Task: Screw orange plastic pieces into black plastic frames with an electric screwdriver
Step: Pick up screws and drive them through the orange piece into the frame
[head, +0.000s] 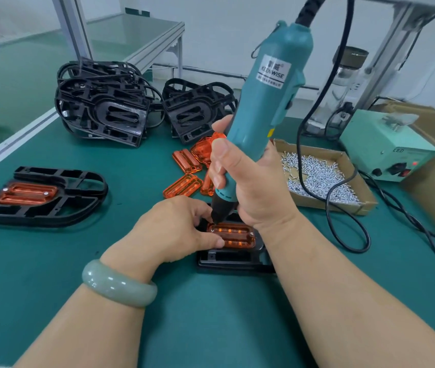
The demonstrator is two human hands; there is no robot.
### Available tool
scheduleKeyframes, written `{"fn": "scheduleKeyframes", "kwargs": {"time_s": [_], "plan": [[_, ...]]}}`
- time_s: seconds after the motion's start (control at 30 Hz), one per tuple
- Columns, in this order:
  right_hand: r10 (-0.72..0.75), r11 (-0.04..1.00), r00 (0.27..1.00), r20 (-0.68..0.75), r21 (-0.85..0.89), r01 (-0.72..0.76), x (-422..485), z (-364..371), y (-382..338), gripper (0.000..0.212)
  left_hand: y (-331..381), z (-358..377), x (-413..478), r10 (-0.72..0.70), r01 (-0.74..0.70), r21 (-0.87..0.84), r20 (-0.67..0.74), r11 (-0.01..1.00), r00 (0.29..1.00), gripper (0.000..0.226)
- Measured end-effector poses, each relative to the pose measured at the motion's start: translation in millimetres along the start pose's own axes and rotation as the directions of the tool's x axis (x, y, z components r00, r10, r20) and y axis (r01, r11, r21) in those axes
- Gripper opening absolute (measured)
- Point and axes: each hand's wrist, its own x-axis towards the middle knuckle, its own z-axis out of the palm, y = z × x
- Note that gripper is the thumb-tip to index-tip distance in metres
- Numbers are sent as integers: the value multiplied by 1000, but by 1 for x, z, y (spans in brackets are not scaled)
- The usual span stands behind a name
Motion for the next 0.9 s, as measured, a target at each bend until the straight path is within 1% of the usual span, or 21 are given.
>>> {"fn": "scheduleKeyframes", "kwargs": {"time_s": [0.1,0.27,0.37,0.43,0.53,0.57,0.67,0.73,0.77,0.9], "plan": [[7,1000,1000,-14,0,-7,0,0,0,12,2,0,0,3,-3,0,1,1000,1000,30],[2,999,1000,6,-32,-2,-2,1,0,12,4,-1,-1,15,-15,-5,1,1000,1000,37],[21,1000,1000,-20,-21,-22,-3,-2,0,13,5,-1,-2,25,-25,-2,-15,1000,1000,41],[9,999,1000,-20,-34,-10,-3,-2,0,17,4,-1,-1,20,-20,-8,-17,1000,1000,39],[-15,997,999,31,-77,17,-2,4,1,28,4,-1,-1,3,-3,-28,-4,1000,1000,36],[-13,995,999,37,-99,16,-2,6,1,27,5,-1,-1,-1,1,-27,-7,1000,1000,37],[1,989,1000,9,-145,0,-1,9,3,15,5,-1,-2,-6,5,-17,-15,1000,1000,37],[6,990,1000,-3,-141,-6,-1,8,3,15,3,1,0,-12,11,-17,-1,1000,1000,27],[9,991,1000,-5,-133,-10,-1,6,3,14,2,1,1,-17,17,-19,6,1000,1000,25],[9,994,1000,3,-113,-9,-1,2,1,16,2,0,2,-15,16,-33,22,999,1000,31]]}}
